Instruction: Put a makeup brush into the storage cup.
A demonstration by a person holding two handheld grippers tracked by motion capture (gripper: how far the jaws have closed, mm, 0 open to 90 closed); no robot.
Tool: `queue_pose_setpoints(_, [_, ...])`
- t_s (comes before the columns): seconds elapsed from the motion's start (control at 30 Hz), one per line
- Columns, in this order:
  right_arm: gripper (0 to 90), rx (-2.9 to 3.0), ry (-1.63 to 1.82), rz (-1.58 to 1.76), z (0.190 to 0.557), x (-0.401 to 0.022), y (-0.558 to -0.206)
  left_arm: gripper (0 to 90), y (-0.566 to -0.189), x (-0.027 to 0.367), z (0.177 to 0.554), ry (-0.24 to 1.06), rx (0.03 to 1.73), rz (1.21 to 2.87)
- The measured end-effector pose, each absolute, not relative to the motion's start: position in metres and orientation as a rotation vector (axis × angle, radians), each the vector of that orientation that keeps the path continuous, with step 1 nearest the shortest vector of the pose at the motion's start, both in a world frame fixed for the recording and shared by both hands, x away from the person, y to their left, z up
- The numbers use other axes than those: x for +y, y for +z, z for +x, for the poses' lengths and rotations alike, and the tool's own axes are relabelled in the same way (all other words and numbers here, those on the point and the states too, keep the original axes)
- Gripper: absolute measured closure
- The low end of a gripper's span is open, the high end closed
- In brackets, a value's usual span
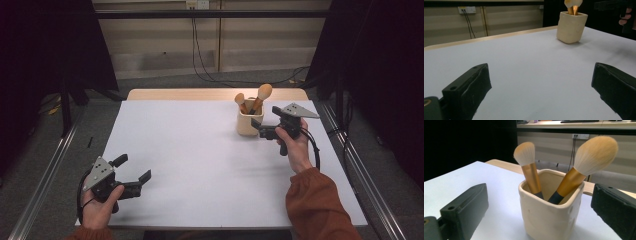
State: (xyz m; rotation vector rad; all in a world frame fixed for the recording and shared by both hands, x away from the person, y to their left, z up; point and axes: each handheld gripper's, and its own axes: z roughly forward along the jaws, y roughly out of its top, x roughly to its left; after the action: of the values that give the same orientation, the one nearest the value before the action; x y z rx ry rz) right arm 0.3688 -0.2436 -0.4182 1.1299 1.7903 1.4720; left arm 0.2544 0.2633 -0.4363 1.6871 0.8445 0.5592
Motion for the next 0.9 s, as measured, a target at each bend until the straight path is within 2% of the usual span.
queue_pose_setpoints(0.9, [1.6,1.789,1.372,1.137,0.308,-0.267,-0.418,2.0,-0.435,0.264,0.253,0.565,0.854,1.68])
